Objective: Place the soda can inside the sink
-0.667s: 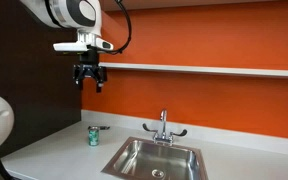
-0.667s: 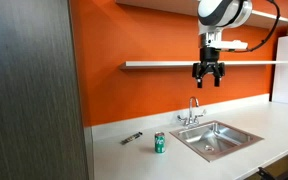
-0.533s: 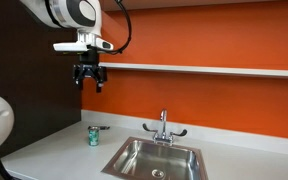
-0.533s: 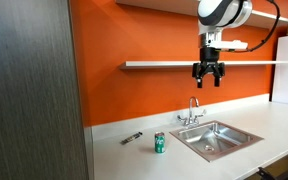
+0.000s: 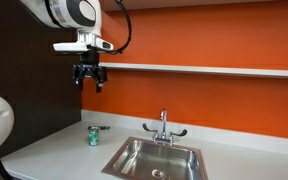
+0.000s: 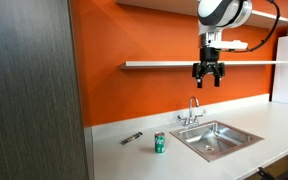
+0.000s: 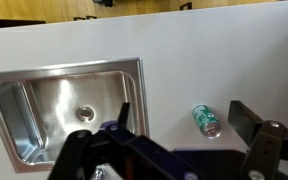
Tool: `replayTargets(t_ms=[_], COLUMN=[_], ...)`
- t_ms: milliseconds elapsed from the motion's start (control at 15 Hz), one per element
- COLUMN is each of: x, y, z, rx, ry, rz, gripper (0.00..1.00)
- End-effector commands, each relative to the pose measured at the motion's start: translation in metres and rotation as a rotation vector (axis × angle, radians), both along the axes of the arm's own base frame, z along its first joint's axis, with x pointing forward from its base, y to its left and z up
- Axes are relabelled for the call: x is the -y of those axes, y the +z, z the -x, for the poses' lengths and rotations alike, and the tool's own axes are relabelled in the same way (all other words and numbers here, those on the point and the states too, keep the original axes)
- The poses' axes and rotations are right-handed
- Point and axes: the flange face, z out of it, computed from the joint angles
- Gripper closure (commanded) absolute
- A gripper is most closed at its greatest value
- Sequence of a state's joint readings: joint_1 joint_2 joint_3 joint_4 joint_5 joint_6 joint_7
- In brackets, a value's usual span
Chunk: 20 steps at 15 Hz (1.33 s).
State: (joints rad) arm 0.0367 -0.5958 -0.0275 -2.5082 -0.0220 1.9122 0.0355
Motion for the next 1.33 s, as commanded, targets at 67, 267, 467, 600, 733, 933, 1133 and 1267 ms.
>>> replayTargets(t_ms=[67,267,467,600,733,933,1133,1267], x=[-0.002,-0.010,-0.028,-0.042,-0.058,-0.077,-0.086,-0.085], y=[-0.002,-0.013,-0.034,-0.049,-0.067,-0.091,-0.116,-0.132], z=[-0.008,-0.023,-0.043,-0.055,-0.068,-0.088,-0.110,-0.122], rx=[0.004,0.006,-0.008,-0.018,-0.036,-0.046,-0.042,-0.043], ry=[0.015,0.049,0.100,0.138,0.175,0.215,0.234,0.238], rz=[0.012,0.019,0.024,0.027,0.027,0.024,0.030,0.023], gripper=[0.00,0.00,0.00,0.00,0.00,0.00,0.00,0.00])
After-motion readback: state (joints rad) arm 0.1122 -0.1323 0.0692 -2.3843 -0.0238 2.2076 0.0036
